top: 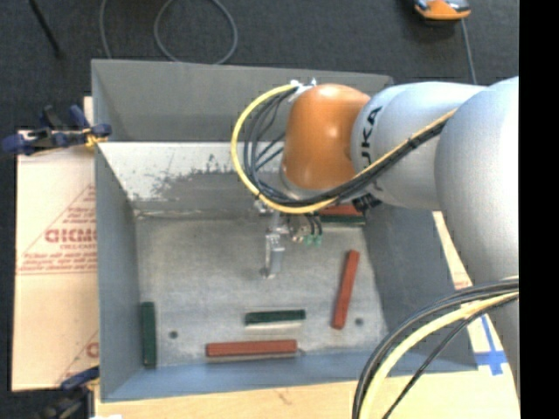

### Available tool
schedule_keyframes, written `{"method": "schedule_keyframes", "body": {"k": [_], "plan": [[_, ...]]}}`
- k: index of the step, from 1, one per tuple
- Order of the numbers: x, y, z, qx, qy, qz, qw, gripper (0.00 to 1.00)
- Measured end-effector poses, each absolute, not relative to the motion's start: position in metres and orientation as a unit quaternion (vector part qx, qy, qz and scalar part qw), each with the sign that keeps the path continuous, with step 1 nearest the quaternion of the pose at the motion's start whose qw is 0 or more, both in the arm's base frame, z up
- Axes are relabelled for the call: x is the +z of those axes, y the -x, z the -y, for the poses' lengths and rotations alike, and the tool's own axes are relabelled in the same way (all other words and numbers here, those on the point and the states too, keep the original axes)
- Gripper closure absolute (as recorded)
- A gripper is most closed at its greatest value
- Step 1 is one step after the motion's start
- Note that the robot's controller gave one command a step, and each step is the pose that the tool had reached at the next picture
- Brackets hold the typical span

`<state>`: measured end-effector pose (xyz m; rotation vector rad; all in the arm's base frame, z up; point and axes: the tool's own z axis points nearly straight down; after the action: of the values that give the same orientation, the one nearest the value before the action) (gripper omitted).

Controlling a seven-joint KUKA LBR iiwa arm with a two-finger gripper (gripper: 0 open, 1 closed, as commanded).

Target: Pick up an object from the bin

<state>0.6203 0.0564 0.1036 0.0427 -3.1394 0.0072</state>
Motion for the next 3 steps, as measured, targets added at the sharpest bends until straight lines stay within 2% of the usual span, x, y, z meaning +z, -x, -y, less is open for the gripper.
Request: {"method": "schedule_keyframes", "body": {"k": [1,2,3], "plan": [[0.096,-0.569,-0.032,0.001,-0.19,0.982,0.0,0.0],[0.088,-0.502,-0.031,0.0,-0.358,0.934,0.001,0.0],[0.076,-0.477,-0.058,0.002,-0.348,0.937,-0.01,0.0]]}}
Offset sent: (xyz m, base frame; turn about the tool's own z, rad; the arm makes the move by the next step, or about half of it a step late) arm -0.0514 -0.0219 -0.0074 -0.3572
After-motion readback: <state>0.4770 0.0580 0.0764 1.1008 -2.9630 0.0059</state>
